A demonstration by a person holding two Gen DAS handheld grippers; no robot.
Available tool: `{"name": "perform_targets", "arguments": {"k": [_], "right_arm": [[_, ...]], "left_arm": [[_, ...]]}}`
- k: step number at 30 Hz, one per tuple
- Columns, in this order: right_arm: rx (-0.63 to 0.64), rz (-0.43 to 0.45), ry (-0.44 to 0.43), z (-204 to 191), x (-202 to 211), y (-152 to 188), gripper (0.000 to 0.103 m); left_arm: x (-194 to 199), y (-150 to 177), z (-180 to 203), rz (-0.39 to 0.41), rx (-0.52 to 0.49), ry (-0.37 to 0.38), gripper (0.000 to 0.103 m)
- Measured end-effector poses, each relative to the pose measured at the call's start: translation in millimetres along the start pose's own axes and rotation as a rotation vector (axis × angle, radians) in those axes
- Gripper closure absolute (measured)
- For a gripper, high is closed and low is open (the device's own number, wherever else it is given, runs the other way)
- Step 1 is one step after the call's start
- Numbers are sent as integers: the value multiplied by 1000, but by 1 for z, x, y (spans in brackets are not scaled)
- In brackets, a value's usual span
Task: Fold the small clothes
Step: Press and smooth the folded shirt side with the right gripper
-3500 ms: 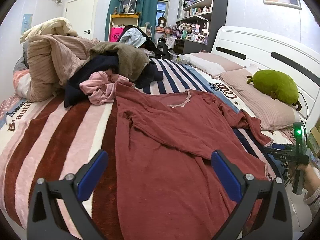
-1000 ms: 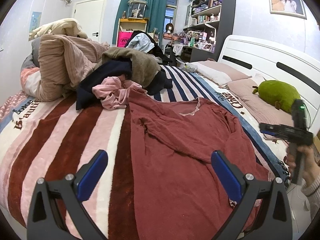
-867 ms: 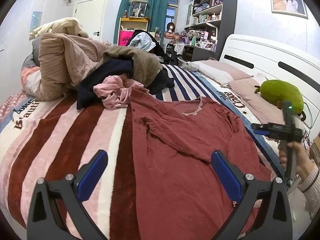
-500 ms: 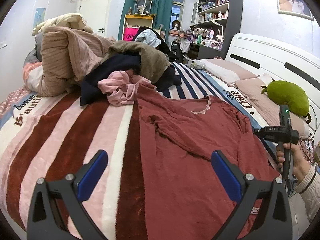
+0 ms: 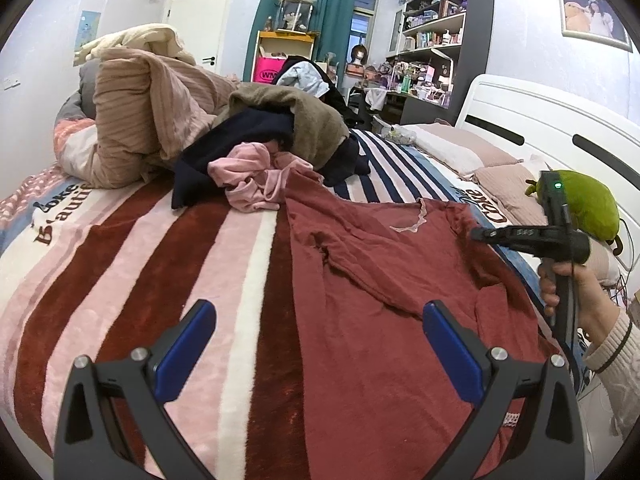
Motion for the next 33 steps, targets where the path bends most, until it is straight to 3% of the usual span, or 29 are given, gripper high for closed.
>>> {"name": "perform_targets", "arguments": {"k": [9, 12, 13, 14, 16, 21, 24, 27, 28, 29, 30, 33], "right_arm": [[51, -206, -21, -24, -50, 7, 101], [79, -171, -29, -30, -27, 10, 100], [86, -148, -38, -32, -15, 11, 94], [101, -125, -40, -35, -3, 13, 78], [140, -95, -12, -40, 19, 20, 66], [222, -144, 153, -45, 45, 54, 66], [222, -216, 164, -41, 38, 82, 56], [224, -225, 237, -37, 30, 103, 57], [229, -205, 236, -37, 30, 107, 64], [233, -197, 225, -38, 31, 109, 86], [232, -191, 212, -40, 31, 109, 97], [272, -140, 196, -56, 36, 102, 100]], "left_arm": [[5, 0, -5, 6, 7, -12, 1], [7, 0, -3, 11, 6, -8, 1], [8, 1, -3, 12, 6, -6, 1], [8, 1, -2, 12, 6, -4, 1], [8, 1, -1, 12, 4, 0, 1], [11, 0, 5, 21, 1, 19, 1], [14, 1, 9, 26, -8, 24, 1], [16, 1, 10, 26, -8, 26, 1], [16, 1, 10, 26, -9, 24, 1], [16, 1, 10, 27, -10, 22, 1], [17, 1, 10, 29, -10, 20, 1], [21, 1, 8, 35, -7, 17, 1]]}}
Point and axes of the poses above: each gripper's, at about its wrist camera, not at the fingertips, and x roughly against the way its jaws point, z to its right, y to its underside, the point moved 1 cm from there along -x, roughly the way its jaws point, and after that the axes turned 8 degrees about -z, right-handed, at the moved point
